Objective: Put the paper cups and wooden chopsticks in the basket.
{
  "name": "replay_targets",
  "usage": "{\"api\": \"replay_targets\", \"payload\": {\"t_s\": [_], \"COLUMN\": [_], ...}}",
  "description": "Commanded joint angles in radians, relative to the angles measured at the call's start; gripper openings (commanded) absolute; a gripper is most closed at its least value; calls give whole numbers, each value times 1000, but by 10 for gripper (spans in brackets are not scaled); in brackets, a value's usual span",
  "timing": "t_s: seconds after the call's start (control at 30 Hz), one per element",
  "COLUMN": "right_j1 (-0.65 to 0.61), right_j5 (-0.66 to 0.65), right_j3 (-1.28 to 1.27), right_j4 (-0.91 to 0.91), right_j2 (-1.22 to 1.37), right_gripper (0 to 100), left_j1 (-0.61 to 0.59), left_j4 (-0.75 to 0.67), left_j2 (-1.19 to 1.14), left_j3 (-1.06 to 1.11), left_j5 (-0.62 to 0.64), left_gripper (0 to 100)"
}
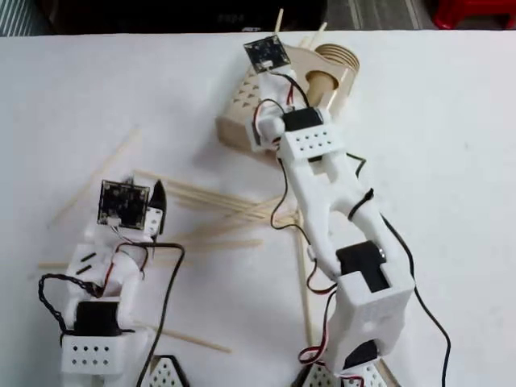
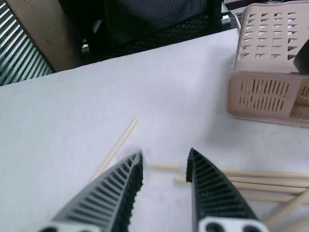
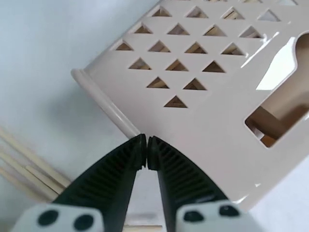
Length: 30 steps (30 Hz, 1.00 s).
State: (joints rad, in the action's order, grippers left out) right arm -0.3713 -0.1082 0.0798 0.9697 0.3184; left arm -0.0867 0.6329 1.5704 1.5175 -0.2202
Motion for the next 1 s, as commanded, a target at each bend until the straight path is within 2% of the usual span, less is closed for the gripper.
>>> {"api": "replay_targets", "payload": {"t_s": [0.0, 0.3, 0.97], "right_j1": [-58, -145, -185], "right_j5": [-17, -12, -11], "right_j3": [-9, -12, -66], "right_j4": [97, 202, 220], "right_j2": [10, 18, 19], "right_gripper": [18, 18, 18], "left_j1": [-8, -39, -39], "left_j4": [-25, -26, -26], "left_j2": [15, 15, 15], "left_j3": [-11, -12, -12], "left_j5": [5, 5, 5], "left_gripper": [158, 158, 158]}}
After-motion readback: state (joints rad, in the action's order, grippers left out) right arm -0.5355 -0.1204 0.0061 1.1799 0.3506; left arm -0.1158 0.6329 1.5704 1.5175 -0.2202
